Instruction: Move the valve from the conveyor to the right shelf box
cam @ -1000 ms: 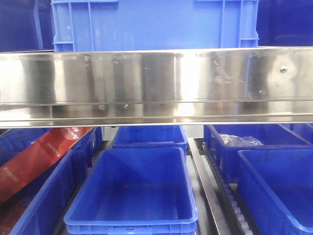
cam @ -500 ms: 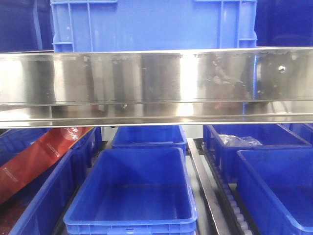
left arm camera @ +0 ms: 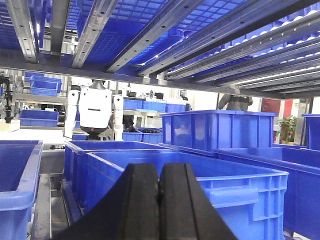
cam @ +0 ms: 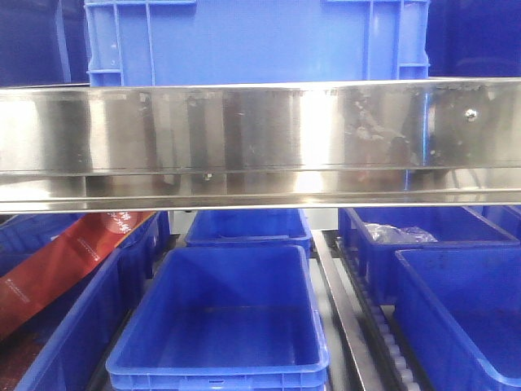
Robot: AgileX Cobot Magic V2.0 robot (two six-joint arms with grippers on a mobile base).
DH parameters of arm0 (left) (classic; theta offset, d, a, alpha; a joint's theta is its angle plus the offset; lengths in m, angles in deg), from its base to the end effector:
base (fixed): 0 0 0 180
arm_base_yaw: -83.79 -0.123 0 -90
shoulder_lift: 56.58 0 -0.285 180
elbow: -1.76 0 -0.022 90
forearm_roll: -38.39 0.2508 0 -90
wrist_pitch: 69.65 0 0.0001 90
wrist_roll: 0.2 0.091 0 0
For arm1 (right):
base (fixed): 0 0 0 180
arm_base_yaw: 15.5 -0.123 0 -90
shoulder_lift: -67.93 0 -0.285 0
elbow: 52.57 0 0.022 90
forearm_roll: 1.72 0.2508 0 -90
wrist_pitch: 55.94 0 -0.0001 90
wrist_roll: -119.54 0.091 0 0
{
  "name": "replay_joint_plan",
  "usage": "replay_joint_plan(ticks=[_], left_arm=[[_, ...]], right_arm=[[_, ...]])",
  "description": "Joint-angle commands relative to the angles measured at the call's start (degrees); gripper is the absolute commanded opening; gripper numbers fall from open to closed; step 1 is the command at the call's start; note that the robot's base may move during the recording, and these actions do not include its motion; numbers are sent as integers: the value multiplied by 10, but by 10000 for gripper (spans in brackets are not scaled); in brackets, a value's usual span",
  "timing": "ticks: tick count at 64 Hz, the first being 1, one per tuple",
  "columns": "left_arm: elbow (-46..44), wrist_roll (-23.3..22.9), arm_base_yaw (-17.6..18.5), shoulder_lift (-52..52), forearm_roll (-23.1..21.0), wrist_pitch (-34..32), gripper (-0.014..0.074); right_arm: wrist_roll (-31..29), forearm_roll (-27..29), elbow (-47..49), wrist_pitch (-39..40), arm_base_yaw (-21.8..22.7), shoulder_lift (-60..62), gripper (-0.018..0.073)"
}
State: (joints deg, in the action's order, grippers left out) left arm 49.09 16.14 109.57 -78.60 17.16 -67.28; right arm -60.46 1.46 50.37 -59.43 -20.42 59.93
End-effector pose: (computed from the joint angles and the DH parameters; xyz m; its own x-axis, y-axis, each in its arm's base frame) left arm 0.0436 -0.0226 0.3676 0.2458 -0.2130 -0.9456 0.4702 0.8793 -0.0759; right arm 0.0565 0.0052 0.2084 0.0203 0.0573 -0.9981 -0.0904 0.9944 0.0553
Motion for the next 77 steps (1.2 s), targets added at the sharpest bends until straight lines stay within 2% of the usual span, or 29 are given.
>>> replay_joint_plan(ticks=[1,40,43,44,46,49,54,57,61,64,77], left_arm=[[0,0,2,2,0,-7,-111],[9,0,2,2,0,-7,-111],[23,0,-1,3,21,-14,-111],[31,0,-2,5,42,-18,-111],[42,0,-9,7,87,-24,-111],[62,0,-22,13,128,-24,-111],[100,-23,-49,25,146,-34,-111],[122,-76,-75,32,161,-30,-111],[159,-169,-112,47,220,-30,-111],[179,-209,-135,57,253,-32,-111],[259,-213,-205,129,251,-33,-111]], right_arm=[[0,1,-2,14,2,2,-162],[0,1,-2,14,2,2,-162],[0,1,-2,14,2,2,-162],[0,1,-2,14,2,2,-162],[0,1,-2,14,2,2,-162],[0,1,-2,14,2,2,-162],[0,1,-2,14,2,2,-162],[0,1,-2,14,2,2,-162],[0,1,-2,14,2,2,-162],[0,1,-2,14,2,2,-162],[0,1,-2,14,2,2,-162]])
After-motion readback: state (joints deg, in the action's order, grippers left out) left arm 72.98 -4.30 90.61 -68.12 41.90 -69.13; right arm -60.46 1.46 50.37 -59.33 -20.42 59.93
